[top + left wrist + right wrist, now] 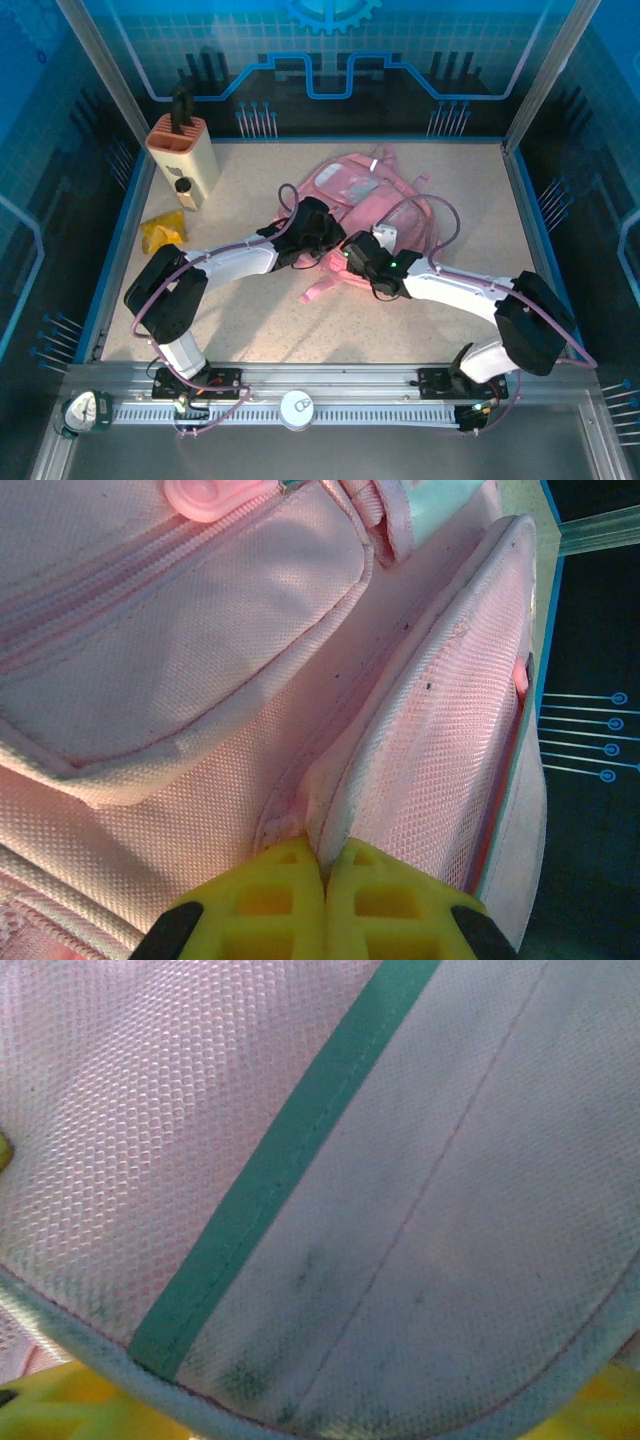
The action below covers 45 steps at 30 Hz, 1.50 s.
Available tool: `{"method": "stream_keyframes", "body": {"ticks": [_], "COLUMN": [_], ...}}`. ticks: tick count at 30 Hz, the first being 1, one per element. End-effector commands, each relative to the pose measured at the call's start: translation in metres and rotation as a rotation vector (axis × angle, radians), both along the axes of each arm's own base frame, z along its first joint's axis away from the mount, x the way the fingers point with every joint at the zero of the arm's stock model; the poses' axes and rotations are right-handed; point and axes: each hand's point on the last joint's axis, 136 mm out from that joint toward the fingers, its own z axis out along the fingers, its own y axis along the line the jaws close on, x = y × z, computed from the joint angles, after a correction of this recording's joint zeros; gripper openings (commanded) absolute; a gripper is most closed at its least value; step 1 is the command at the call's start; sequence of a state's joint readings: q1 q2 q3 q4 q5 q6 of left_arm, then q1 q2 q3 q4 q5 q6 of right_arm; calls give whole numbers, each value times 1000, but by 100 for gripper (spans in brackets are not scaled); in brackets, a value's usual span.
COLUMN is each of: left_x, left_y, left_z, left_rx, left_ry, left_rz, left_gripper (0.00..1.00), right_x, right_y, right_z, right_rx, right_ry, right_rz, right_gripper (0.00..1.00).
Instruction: Pack the student bag
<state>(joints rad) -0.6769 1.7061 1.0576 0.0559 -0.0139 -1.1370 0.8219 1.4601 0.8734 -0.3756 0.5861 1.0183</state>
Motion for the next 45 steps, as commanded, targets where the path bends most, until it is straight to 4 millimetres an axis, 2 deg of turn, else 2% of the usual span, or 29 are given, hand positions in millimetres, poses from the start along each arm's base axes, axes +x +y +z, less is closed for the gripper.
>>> {"method": "stream_keyframes", "body": {"ticks": [1, 6, 11, 13, 16, 21, 28, 32, 36, 41, 45], "left_x": [2, 3, 3, 3, 4, 3, 3, 6, 14, 22, 34], "left_y": [7, 8, 11, 11, 11, 12, 12, 24, 46, 67, 75], "left_z": [24, 21, 19, 20, 20, 23, 21, 19, 17, 6, 0], "left_rx": [-4, -6, -5, -6, -6, -3, 8, 34, 71, 125, 140], "left_ry": [-68, -62, -59, -60, -61, -62, -63, -58, -62, -45, -36], "left_rz": [-2, 1, 7, 8, 9, 13, 7, 9, -10, -52, -76], "left_gripper": [0, 0, 0, 0, 0, 0, 0, 0, 0, 0, 0], "right_x": [5, -8, -14, -11, -4, -1, 0, 0, -4, -5, -7], "right_y": [-23, -43, -52, -47, -29, -12, -24, -31, -44, -69, -60], "right_z": [10, 11, 17, 16, 13, 1, -4, -1, -3, -7, -5], "right_rx": [-87, -162, -223, -210, -164, -110, -124, -156, -195, -158, -139], "right_ry": [-35, -69, -71, -77, -73, -37, -27, -32, -9, 42, 45], "right_rz": [-60, -17, 55, 95, 176, 223, 204, 247, 283, 250, 333], "right_gripper": [59, 44, 38, 36, 34, 24, 15, 6, 0, 0, 0]}}
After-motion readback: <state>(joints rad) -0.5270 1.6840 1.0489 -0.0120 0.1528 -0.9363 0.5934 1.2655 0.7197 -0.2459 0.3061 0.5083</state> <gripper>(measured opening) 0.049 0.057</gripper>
